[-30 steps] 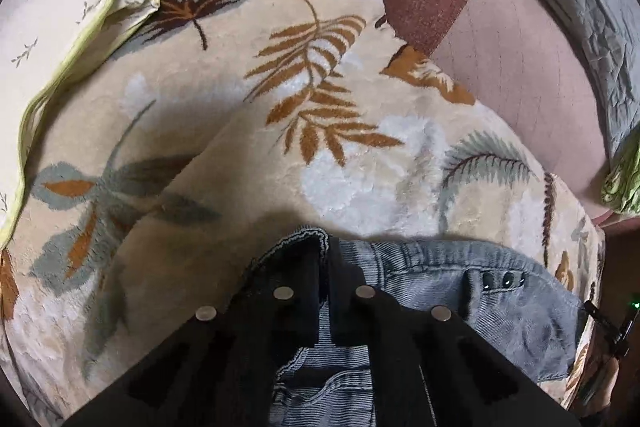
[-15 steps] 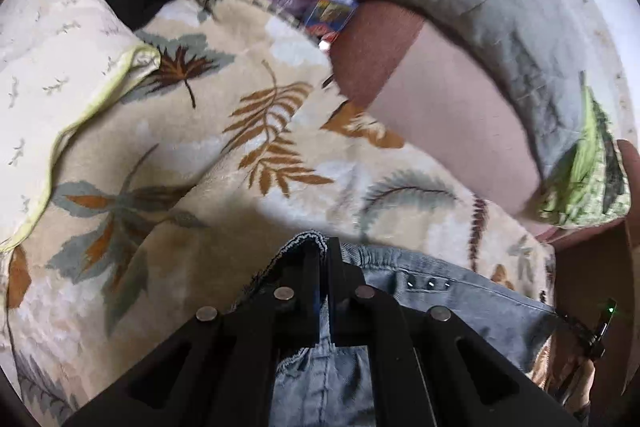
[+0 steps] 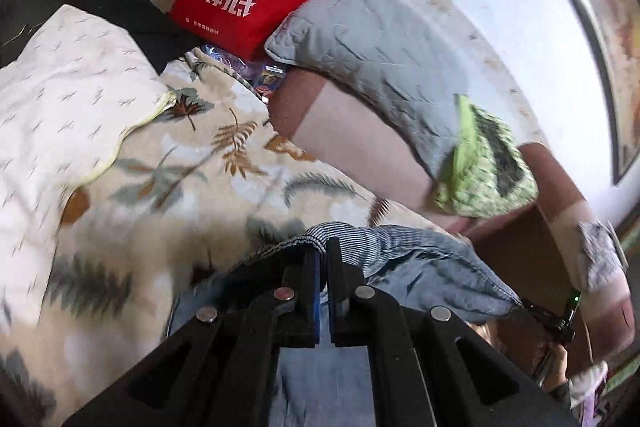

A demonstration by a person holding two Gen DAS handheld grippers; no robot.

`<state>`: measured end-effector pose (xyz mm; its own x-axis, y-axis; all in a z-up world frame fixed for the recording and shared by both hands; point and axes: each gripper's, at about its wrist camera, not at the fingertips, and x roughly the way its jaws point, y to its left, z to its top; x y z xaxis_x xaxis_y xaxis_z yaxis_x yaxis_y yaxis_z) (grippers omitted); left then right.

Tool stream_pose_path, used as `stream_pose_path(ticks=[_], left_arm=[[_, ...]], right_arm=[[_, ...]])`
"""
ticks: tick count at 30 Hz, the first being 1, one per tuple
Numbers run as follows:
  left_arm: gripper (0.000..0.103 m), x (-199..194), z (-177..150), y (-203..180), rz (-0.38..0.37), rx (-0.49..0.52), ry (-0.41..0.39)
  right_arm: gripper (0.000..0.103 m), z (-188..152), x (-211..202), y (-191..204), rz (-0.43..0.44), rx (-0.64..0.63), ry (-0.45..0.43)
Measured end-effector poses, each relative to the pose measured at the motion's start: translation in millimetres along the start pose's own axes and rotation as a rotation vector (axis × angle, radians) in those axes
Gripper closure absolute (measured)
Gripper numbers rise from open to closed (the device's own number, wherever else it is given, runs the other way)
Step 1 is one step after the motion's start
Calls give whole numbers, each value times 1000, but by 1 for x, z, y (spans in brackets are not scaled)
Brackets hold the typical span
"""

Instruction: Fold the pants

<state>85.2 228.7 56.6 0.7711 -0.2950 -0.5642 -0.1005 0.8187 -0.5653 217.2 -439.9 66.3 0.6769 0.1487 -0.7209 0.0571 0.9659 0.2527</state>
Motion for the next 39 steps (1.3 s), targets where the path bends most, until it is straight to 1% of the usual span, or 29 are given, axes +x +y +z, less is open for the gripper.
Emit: stream_pose_path(ticks=[2,3,4,5,6,7,8,9,10,11,12,13,14,15,17,19,21,23,25,26,27,28,29,30,31,34,35,37,39], left_arm=[[100,-18,-27,10,-22,-10,21],[100,-24,-44,18,-23,-14,48],[100,-24,-59,28,-12,-9,87],[99,-21,-73,40,11,-11,131],[98,-19,-90,56,42,-36,180],[98,-17,-103,72,54,-70,229],[98,-13,-115,85,76,-97,289],[96,-13,-122,94,122,-111,324],[94,-16,-125,100,160,-115,334],[85,-21,-125,103,180,-111,332],[73,-28,-123,100,192,-104,320],[66,-35,-117,95,202,-93,294],[59,-41,-112,89,205,-80,268],[56,-46,-105,77,202,-50,238],[50,-45,-97,52,184,11,215],[47,-31,-96,23,161,72,221],[47,-8,-101,3,151,115,250],[47,20,-113,-6,158,143,288],[47,46,-131,-4,201,158,323],[47,61,-141,0,226,156,347],[47,69,-147,4,243,157,360],[47,74,-152,8,266,164,364],[47,78,-157,9,283,181,359],[47,79,-160,9,289,207,344],[46,79,-162,8,294,229,337],[45,81,-163,8,296,241,337],[44,81,-164,8,297,244,335],[43,83,-166,7,303,253,332],[42,83,-165,8,299,254,336]], right_arm=[[85,-36,-32,-9,15,-11,-2],[85,-63,-45,-15,18,-23,9],[85,-81,-49,-17,13,-38,27],[84,-114,-48,-22,10,-68,86],[84,-148,-40,-28,32,-84,172],[83,-168,-34,-32,35,-85,224],[82,-200,-25,-39,19,-90,309],[81,-224,-20,-46,11,-84,373],[75,-236,-22,-53,17,-58,380],[65,-240,-29,-58,14,-32,361],[59,-239,-35,-62,11,-13,340],[51,-235,-44,-67,14,24,302],[50,-226,-54,-73,25,68,260],[50,-215,-59,-77,24,101,234],[50,-196,-59,-79,31,134,207],[50,-175,-47,-76,83,163,203],[50,-160,-30,-72,86,184,210],[50,-146,3,-66,68,195,254],[50,-140,37,-62,27,186,338],[54,-139,47,-61,3,184,363],[62,-138,56,-57,-9,168,395],[78,-137,60,-53,-27,139,410],[96,-136,60,-49,-45,107,401],[99,-129,54,-44,-72,70,372],[99,-122,47,-40,-91,40,335],[99,-101,31,-27,-186,-64,221],[99,-99,32,-26,-199,-66,209],[98,-105,46,-24,-248,-82,235],[97,-124,67,-30,-254,-72,336]])
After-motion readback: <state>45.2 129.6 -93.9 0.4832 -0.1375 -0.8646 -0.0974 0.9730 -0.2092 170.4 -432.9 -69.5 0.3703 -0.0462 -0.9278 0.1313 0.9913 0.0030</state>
